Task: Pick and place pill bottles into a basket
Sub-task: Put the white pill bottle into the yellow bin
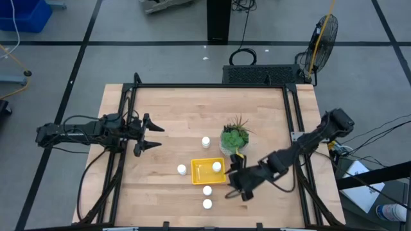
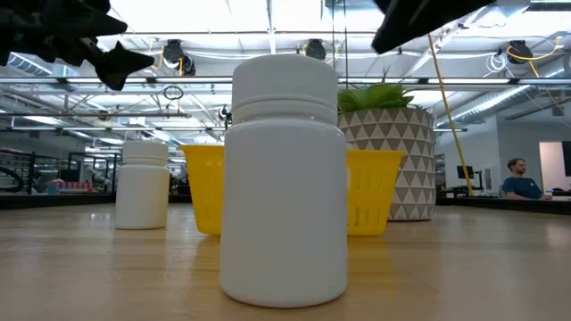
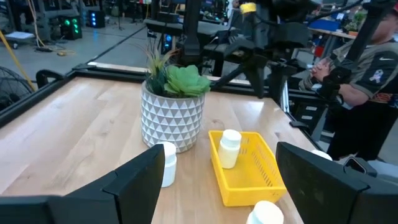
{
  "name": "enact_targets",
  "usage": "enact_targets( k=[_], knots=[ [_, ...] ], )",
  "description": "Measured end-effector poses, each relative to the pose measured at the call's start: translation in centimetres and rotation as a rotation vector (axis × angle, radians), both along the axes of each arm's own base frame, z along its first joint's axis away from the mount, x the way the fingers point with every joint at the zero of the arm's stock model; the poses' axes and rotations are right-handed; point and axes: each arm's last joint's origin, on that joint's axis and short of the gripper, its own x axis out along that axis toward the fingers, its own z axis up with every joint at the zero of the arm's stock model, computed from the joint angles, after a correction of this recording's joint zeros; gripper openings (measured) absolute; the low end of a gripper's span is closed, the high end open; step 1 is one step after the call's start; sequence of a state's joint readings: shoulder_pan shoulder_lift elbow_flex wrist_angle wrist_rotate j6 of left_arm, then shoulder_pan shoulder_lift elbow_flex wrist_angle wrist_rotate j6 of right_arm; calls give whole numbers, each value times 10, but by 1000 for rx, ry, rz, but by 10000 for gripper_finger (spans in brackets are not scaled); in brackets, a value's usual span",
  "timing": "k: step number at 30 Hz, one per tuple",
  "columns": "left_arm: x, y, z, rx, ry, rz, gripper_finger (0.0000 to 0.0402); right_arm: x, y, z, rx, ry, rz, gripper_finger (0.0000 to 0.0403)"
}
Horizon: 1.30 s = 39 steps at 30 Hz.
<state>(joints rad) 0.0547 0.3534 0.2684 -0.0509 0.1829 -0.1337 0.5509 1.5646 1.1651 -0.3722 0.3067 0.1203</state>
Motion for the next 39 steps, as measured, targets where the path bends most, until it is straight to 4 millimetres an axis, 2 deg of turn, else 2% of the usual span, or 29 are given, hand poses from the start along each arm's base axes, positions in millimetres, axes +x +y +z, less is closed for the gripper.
enact_targets(
  k=[11,18,24,34,39],
  knots=[
    [0,0,0,-7,0,10,310,-3,46,-9,111,-140,-56,196],
    [0,1,0,-13,1,38,310,2,67,-28,149,-212,-123,196],
    [0,1,0,-18,1,40,310,10,88,-53,163,-299,-156,196],
    [0,1,0,-18,0,39,310,23,98,-105,114,-312,-216,196],
    [0,1,0,-25,1,30,310,25,98,-114,124,-304,-235,196]
  ],
)
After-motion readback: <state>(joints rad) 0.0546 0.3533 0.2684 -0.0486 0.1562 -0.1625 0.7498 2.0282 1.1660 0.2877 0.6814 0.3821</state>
